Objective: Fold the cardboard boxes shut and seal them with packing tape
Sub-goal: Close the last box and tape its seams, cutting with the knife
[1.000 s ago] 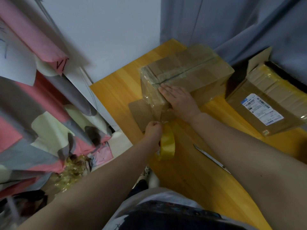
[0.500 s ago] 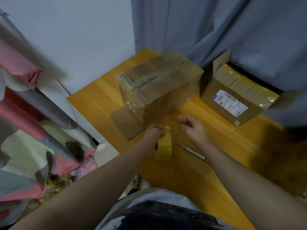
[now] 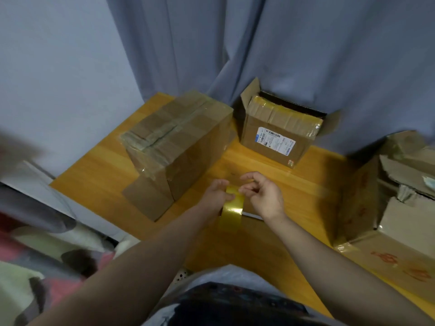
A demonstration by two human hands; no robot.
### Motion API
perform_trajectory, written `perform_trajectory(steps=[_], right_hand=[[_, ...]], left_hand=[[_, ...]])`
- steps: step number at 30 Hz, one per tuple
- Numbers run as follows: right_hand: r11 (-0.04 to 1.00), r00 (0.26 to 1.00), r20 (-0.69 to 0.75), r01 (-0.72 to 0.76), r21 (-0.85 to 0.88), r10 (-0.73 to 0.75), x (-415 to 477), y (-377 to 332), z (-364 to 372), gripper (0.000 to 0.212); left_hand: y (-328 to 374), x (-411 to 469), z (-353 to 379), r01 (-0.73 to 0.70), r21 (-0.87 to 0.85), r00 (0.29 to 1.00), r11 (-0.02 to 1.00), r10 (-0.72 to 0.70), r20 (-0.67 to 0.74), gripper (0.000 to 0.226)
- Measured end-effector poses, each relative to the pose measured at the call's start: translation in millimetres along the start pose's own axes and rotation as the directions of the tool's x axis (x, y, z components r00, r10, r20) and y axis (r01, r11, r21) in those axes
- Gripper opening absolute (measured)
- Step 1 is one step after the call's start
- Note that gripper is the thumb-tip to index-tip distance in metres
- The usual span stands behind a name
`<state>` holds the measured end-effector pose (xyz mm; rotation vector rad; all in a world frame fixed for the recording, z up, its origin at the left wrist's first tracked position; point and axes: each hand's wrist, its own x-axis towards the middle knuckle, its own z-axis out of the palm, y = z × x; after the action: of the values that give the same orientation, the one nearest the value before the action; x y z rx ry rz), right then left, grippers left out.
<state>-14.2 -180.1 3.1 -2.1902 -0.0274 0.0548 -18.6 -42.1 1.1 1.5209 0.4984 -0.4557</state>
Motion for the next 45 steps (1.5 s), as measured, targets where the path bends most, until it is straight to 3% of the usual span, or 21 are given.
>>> perform_trajectory(steps=[4,9,14,21,25,27,31,37,41,45], right_hand=[[0.998,0.999,-0.025,-0.023,0.066,0.024,1,4,-4,0.035],[0.992,1.0,0.011,0.015,0.128,-0.017,4,-1,-7,0.022],[0.987,0.998,0.059,0.0,0.16,-0.01,5,-1,-6,0.027],[0.984,0.994,0.105,0.018,0.175,-0.037,9,0,-11,0.033],[0.982,0.986,0.167,-0.041,0.186,0.009,11,-2,-12,0.017],[0.984,0.986,0.165,-0.042,0.173,0.014,12,-3,-12,0.02],[0.998,0.993,0.118,0.024,0.062,-0.032,12,-4,-8,0.021],[0.993,0.993,0.097,0.078,-0.089,-0.069,11,-5,-5,0.019],[0.917,0.995,0.082,0.083,-0.391,-0.056,6,-9,-8,0.022],[0.858,0.998,0.069,0.044,-0.511,-0.01,4,-14,-7,0.024]], left_hand=[[4,-1,2,-0.029,0.08,0.999,0.996,0.028,0.021,0.024],[8,-5,2,0.009,-0.045,0.998,0.999,-0.006,0.061,0.007],[7,-2,0,-0.03,0.027,0.999,0.999,0.029,0.039,0.014],[13,-7,3,0.037,-0.1,0.997,0.994,-0.03,0.071,0.014],[13,-5,5,0.041,-0.061,0.997,0.997,-0.037,0.063,0.02],[14,-5,6,0.053,-0.06,0.997,0.997,-0.049,0.055,0.019],[17,-5,7,0.098,-0.076,0.993,0.992,-0.092,0.073,0.011],[15,-3,8,0.069,-0.021,0.996,0.997,-0.067,0.055,0.022],[16,-5,11,0.051,-0.001,0.995,0.999,-0.051,0.08,0.03],[18,-5,17,0.062,0.049,0.992,0.997,-0.067,0.107,0.033]])
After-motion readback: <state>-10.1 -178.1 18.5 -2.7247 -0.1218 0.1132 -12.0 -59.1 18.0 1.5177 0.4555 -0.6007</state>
